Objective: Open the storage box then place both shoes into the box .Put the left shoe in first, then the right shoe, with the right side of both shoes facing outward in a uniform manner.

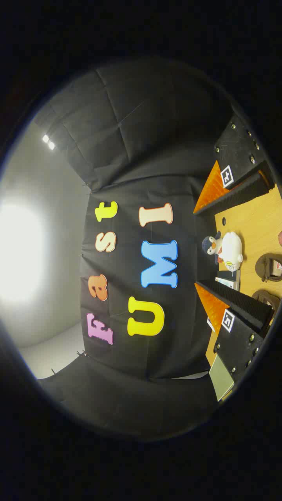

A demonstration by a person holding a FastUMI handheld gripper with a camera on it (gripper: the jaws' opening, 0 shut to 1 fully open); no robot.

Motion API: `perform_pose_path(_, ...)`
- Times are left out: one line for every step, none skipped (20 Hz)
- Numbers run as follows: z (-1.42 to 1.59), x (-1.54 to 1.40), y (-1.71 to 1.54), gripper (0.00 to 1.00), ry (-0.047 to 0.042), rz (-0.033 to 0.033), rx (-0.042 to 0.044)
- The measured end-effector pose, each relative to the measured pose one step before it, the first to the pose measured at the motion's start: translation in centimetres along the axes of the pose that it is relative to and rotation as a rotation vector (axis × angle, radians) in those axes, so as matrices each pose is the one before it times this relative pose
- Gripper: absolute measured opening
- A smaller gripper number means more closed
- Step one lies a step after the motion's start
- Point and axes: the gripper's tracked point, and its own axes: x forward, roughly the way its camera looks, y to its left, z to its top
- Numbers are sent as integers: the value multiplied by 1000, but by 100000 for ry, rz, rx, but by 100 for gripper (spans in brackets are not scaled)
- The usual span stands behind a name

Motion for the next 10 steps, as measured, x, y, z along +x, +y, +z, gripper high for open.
perform_pose_path(-207, 74, -75, 97, 517, 124, -931)
perform_pose_path(46, 49, 75, 97, 270, 268, -587)
perform_pose_path(113, 31, 99, 97, -319, 304, -39)
perform_pose_path(137, 18, -28, 97, -180, -29, -2)
perform_pose_path(-25, 49, -165, 97, -166, -175, 9)
perform_pose_path(53, 53, -114, 97, -14, -254, 114)
perform_pose_path(-65, 82, -163, 97, 182, -170, 338)
perform_pose_path(83, -46, -82, 97, -8, -193, 365)
perform_pose_path(10, 25, -151, 97, -57, -319, 218)
perform_pose_path(79, -8, -181, 97, -400, -337, 52)
